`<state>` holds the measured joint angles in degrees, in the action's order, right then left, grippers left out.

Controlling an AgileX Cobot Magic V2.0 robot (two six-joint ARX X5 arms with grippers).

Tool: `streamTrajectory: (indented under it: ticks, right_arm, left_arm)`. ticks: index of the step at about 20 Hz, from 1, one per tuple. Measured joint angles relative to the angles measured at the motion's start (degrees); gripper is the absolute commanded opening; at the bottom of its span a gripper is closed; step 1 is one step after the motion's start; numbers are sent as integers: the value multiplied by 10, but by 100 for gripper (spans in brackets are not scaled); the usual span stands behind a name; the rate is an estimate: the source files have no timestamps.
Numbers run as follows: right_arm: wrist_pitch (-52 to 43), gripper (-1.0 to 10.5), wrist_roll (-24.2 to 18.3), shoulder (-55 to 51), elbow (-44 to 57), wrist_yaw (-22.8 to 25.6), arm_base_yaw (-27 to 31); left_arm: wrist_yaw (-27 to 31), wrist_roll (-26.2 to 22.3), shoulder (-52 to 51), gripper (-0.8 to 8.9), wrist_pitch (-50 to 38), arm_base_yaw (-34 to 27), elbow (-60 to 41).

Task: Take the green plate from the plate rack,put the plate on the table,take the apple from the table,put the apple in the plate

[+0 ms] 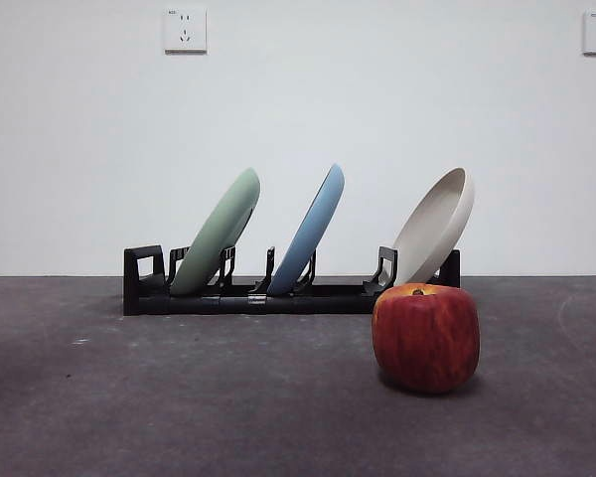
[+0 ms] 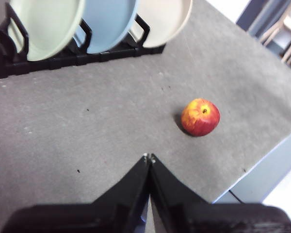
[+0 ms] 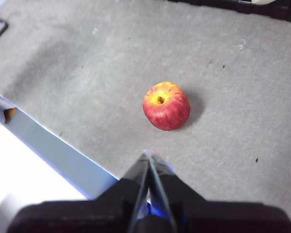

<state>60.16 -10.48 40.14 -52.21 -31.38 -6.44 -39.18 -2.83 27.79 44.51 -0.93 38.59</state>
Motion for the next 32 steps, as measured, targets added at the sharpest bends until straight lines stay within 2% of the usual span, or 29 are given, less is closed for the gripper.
streamTrajectory:
  ticks: [1,2,4,5,6,13,17,21,27,32]
  right_arm:
    - [0,57,-4,0,0,0,0]
    - [0,142,-7,0,0,0,0]
    - [0,453,-7,0,0,0,0]
    - [0,601,-7,0,0,0,0]
    - [-1,674,-4,0,0,0,0]
    - [-1,666,8,0,0,0,0]
    - [-1,666,8,0,0,0,0]
    - [-1,666,8,0,0,0,0]
    - [-1,662,8,0,0,0,0]
    - [-1,662,8,0,0,0,0]
  left_arm:
    - [0,-4,0,37,0,1,0]
    - [0,-6,0,138,0,2,1]
    - [0,-7,0,529,0,2,1]
    - [1,-7,0,617,0,2,1]
    - [1,-7,0,629,0,2,1]
    - [2,1,8,629,-30,2,2]
    - [2,14,64,629,-66,19,55]
    - [33,14,169,629,-125,61,134]
    - [139,14,387,628,-225,149,253]
    - [193,14,567,628,-292,188,346]
